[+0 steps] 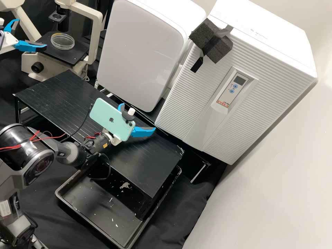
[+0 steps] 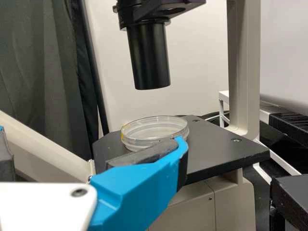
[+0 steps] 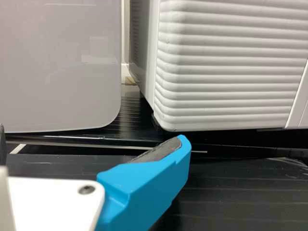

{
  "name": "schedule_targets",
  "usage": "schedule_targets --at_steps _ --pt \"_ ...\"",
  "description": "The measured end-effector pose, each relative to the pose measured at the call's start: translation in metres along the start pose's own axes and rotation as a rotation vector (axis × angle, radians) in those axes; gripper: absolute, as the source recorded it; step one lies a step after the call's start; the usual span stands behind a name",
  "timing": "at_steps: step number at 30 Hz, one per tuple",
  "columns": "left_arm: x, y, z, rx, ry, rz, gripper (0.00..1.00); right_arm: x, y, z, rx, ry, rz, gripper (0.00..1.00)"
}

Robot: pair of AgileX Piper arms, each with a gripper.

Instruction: Place the petri dish on the bench

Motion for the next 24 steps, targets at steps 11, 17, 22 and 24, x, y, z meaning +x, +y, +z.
schedule_targets --at_steps 11,17,22,24 --pt "0.000 0.000 0.000 0.000 0.000 0.000 1.00 0.000 0.000 0.000 0.000 0.000 0.000 1.00" --pt "0.007 0.007 0.002 0.005 -0.010 0.023 1.00 0.000 0.000 0.000 0.000 0.000 0.000 1.00" --pt "0.023 0.022 0.007 -0.020 -0.055 0.073 1.00 0.000 0.000 0.000 0.000 0.000 0.000 1.00" --pt "0.030 0.023 0.009 -0.037 -0.071 0.068 1.00 0.000 0.000 0.000 0.000 0.000 0.000 1.00"
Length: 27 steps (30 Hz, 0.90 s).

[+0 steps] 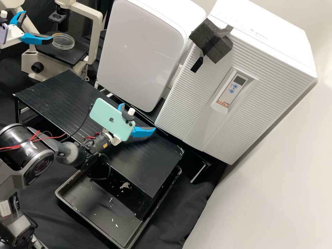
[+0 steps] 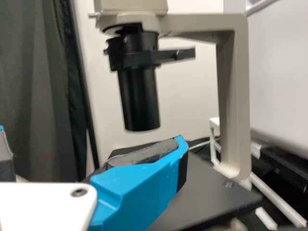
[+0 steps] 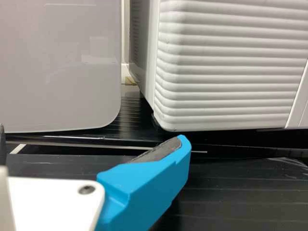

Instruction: Place the petri dish on the bench

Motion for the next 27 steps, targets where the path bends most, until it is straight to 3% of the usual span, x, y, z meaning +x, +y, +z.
schedule_targets --at_steps 3,6,12,27 --pt "0.010 -0.002 0.002 -0.042 -0.028 -0.033 1.00 0.000 0.000 0.000 0.000 0.000 0.000 1.00" --pt "0.026 -0.013 0.005 -0.076 -0.073 -0.094 1.00 0.000 0.000 0.000 0.000 0.000 0.000 1.00" --pt "0.045 -0.037 0.001 -0.071 -0.063 -0.211 1.00 0.000 0.000 0.000 0.000 0.000 0.000 1.00" --pt "0.066 -0.039 0.000 -0.115 -0.068 -0.211 1.00 0.000 0.000 0.000 0.000 0.000 0.000 1.00"
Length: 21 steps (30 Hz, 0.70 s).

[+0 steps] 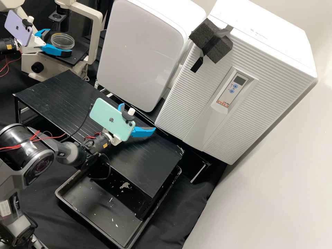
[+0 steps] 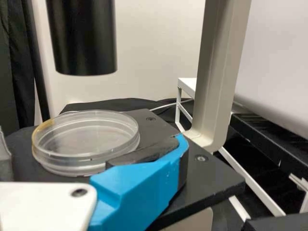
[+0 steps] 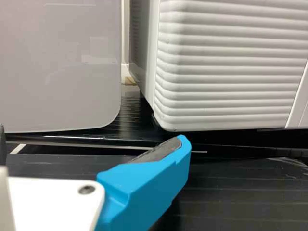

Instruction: Place the petri dish on the bench

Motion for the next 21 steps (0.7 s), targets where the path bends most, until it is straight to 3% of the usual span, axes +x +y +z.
schedule_targets --at_steps 19,20,21 --pt "0.0091 -0.0045 -0.0003 -0.008 -0.012 -0.014 1.00 0.0000 0.0000 0.0000 0.000 0.000 0.000 1.00" --pt "0.0091 -0.0044 -0.0002 -0.008 -0.013 -0.012 0.00 0.0000 0.0000 0.0000 0.000 0.000 0.000 1.00" --pt "0.0094 -0.0047 -0.0002 -0.008 -0.014 -0.009 0.00 0.0000 0.0000 0.0000 0.000 0.000 0.000 1.00"
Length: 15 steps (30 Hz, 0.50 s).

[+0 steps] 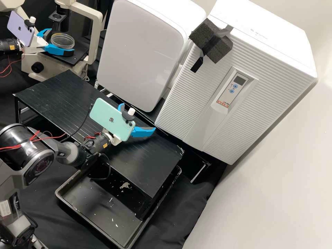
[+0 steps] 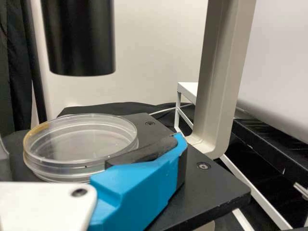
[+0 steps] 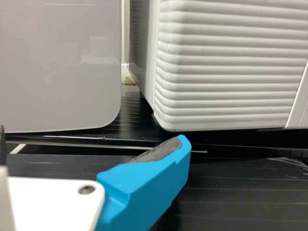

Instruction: Place the petri dish on the bench

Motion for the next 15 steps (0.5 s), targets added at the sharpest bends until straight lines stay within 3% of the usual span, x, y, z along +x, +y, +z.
schedule_targets --at_steps 5,15 --pt "0.0006 -0.0012 -0.0003 -0.001 -0.003 0.003 0.00 0.0000 0.0000 0.0000 0.000 0.000 0.000 1.00" --pt "0.0006 -0.0007 0.0000 -0.052 -0.006 0.008 0.00 0.0000 0.0000 0.0000 0.000 0.000 0.000 1.00"
